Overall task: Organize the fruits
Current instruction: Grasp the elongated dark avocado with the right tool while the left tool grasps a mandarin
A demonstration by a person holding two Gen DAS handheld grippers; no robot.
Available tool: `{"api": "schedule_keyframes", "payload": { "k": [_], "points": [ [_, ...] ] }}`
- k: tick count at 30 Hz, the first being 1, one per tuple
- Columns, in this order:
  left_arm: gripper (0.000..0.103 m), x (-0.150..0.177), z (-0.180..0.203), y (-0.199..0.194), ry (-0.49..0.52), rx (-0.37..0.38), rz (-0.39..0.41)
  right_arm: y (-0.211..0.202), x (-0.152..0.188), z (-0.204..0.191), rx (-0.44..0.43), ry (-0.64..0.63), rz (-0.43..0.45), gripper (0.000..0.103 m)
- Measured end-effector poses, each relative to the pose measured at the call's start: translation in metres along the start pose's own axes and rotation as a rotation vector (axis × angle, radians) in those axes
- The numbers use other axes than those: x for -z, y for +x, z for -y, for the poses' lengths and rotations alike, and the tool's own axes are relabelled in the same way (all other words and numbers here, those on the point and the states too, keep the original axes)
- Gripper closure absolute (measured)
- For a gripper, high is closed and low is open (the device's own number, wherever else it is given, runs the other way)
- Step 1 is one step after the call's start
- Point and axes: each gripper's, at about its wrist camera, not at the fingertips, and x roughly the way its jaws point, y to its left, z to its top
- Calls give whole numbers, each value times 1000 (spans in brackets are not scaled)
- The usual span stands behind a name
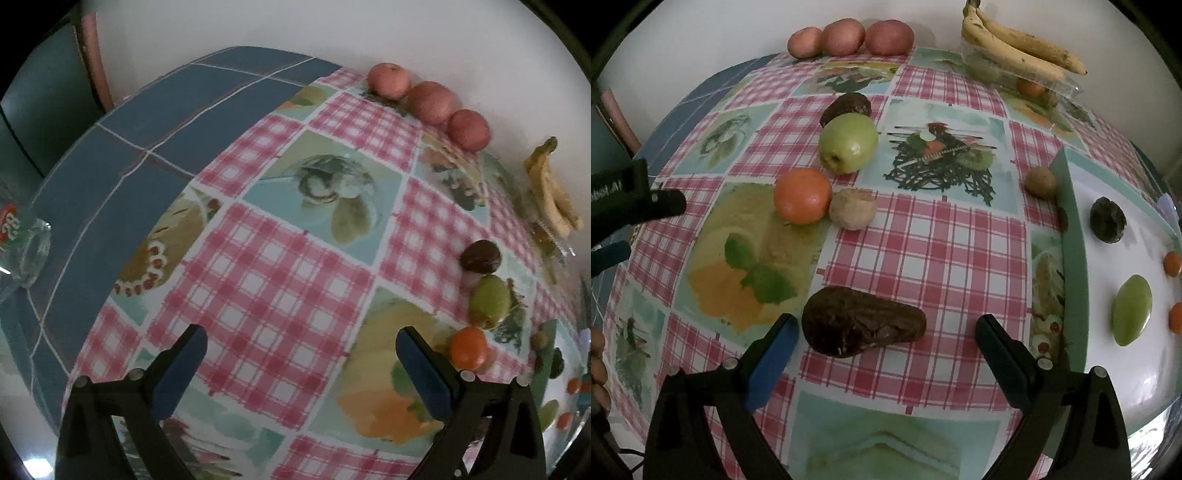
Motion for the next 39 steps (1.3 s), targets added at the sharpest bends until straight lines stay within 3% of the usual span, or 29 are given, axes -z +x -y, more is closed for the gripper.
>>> {"api": "schedule_keyframes", "payload": {
  "k": [2,4,5,13,18,22,29,33,37,39],
  "points": [
    [0,0,4,0,7,7,-1,-1,-1,1,0,2,4,14],
    [0,-2,7,1,6,22,2,-5,-2,3,1,4,19,31],
    [0,-2,8,2,5,29,4,-8,-3,5,3,1,28,45],
    [0,0,30,13,12,193,-51,-10,-7,21,2,10,25,45],
    [2,2,47,17,2,248,-49,-10,-7,46,12,60,23,45],
    [11,6,68,18,56,295,-44,-9,-6,49,14,47,27,45],
    [14,14,97,25,148,271,-36,-10,-5,47,13,35,30,45],
    [16,18,112,28,221,204,3,-11,-5,48,11,32,33,45],
    [17,16,109,29,249,61,31,-11,-5,48,9,30,35,45],
    [18,14,100,33,235,60,17,-11,-5,48,8,30,35,45]
  ]
}}
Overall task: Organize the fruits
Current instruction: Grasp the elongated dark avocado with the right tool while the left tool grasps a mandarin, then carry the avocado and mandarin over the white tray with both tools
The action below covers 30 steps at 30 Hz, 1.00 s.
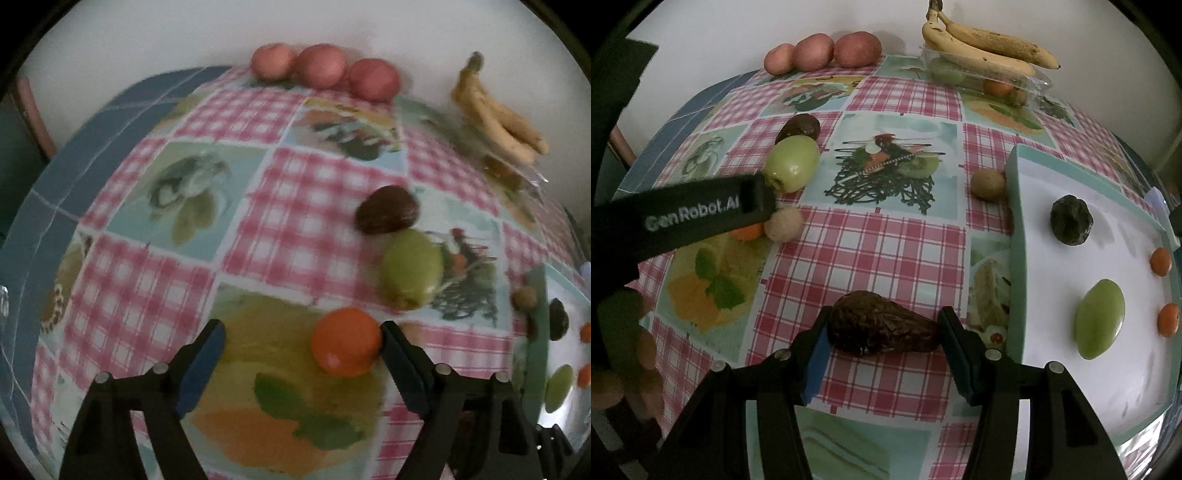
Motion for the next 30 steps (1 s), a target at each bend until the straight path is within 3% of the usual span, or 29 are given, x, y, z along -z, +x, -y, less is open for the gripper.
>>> {"api": "schedule_keyframes", "payload": {
  "k": [6,9,11,14,18,25,30],
  "points": [
    [19,0,-3,2,28,-1,17,0,-1,-1,3,3,0,45],
    [34,-1,-2,3,51,-33,32,1,-1,0,3,2,0,45],
    [51,-1,-8,-1,35,-42,34,1,-1,0,2,3,-1,45],
    [65,-3,-22,-6,-26,-8,40,1,-1,0,1,1,-2,45],
    [66,-5,-40,-6,-109,75,39,1,-1,0,1,-1,-5,45],
    [66,-5,-49,-9,-178,132,28,1,-2,0,1,-1,-8,46],
    [67,-5,-64,-13,-282,218,17,1,-2,3,-18,11,-6,46]
  ]
}}
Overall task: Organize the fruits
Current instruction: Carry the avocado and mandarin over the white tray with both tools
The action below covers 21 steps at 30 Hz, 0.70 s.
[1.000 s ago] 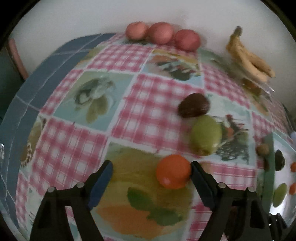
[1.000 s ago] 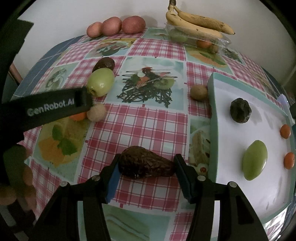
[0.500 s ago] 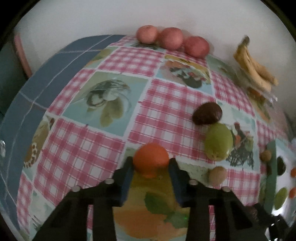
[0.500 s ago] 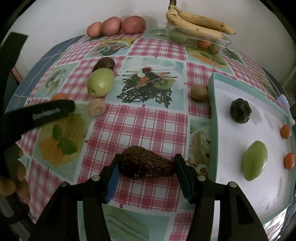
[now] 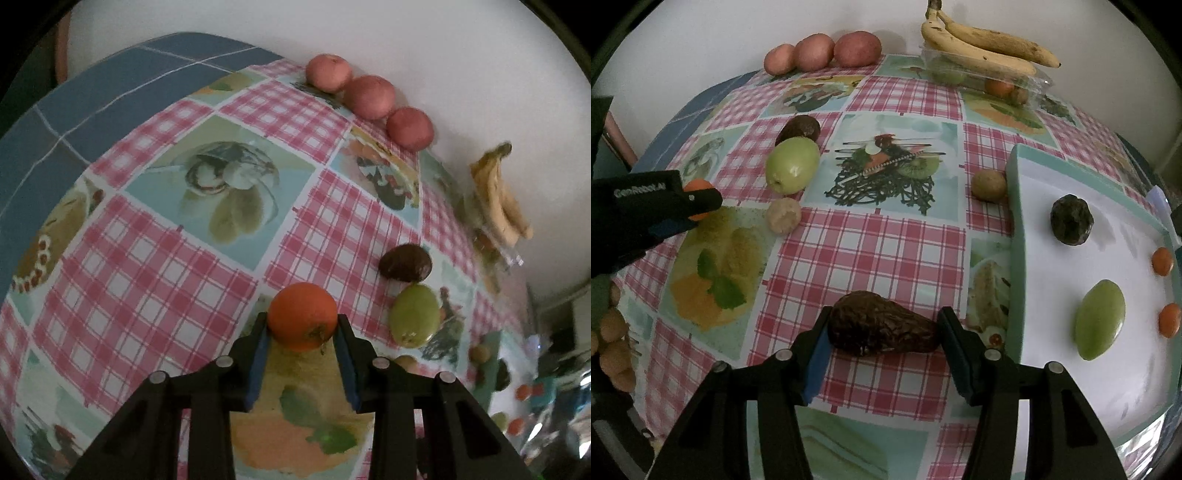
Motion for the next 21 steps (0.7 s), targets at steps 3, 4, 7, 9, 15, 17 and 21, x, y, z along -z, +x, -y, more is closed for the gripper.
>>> {"api": "schedule_keyframes", "payload": {
  "k": [3,4,7,9,15,17,21],
  "points": [
    [67,-4,-2,-11,-13,15,26,-4,-1,3,-22,18,10,46],
    [67,-5,-1,-16,-15,22,37,-7,-2,3,-26,19,18,46],
    [67,-9,1,-28,-18,37,64,-18,-5,4,-40,25,52,46],
    [67,-14,4,-33,-14,39,78,-27,-6,8,-48,43,77,46],
    [67,-15,17,-57,20,56,125,-50,-9,31,-6,93,139,46],
    [67,-14,22,-62,26,61,134,-58,-9,47,9,136,150,46],
    [67,-9,34,-71,36,88,153,-70,-5,85,49,226,177,46]
  ]
}}
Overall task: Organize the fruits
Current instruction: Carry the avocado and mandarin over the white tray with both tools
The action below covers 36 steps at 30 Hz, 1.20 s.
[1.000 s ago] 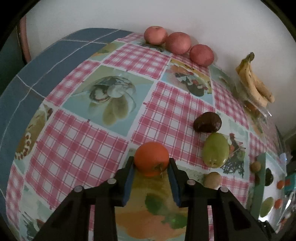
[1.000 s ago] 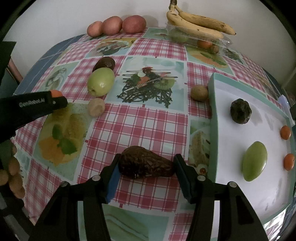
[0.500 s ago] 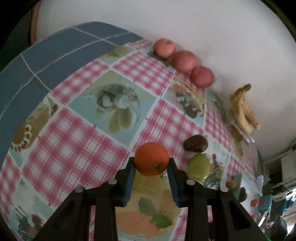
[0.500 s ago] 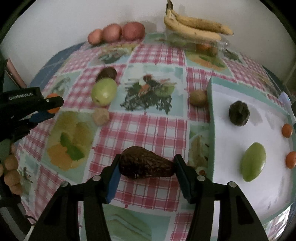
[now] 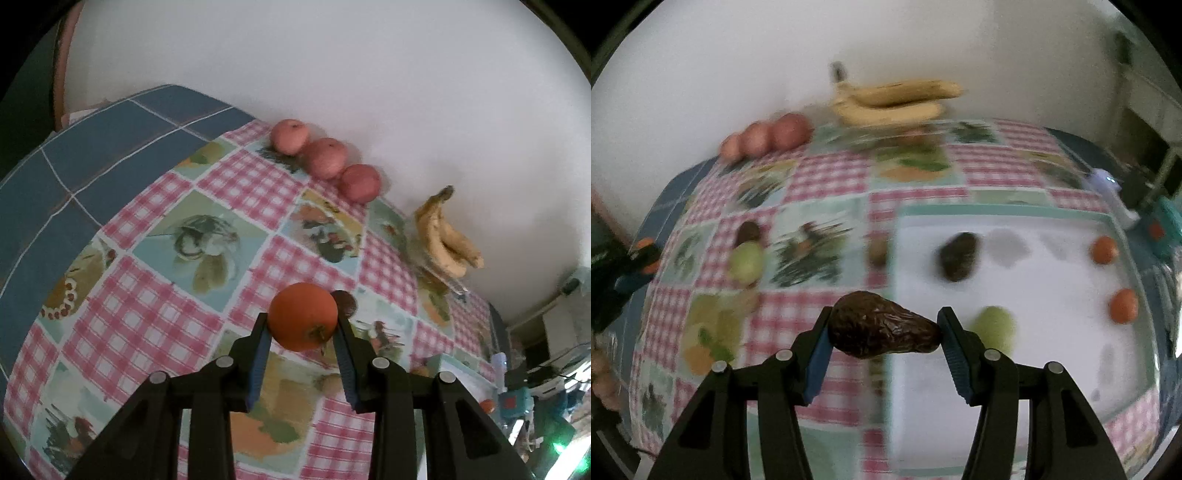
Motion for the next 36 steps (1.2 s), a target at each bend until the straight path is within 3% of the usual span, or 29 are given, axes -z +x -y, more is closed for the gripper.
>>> {"api": "schedule_keyframes", "payload": {
  "k": [9,17,27,30,36],
  "points": [
    [67,24,51,2,103,52,-44,-11,-2,107,141,218,4,46],
    [67,55,100,7,237,86,-102,-17,16,176,243,353,-31,46],
    [67,126,173,18,529,122,-253,-19,27,201,278,366,-104,46],
    [67,144,187,23,569,152,-322,-17,30,204,273,367,-124,46],
    [67,170,208,27,667,149,-352,-14,34,218,287,382,-140,46]
  ]
}}
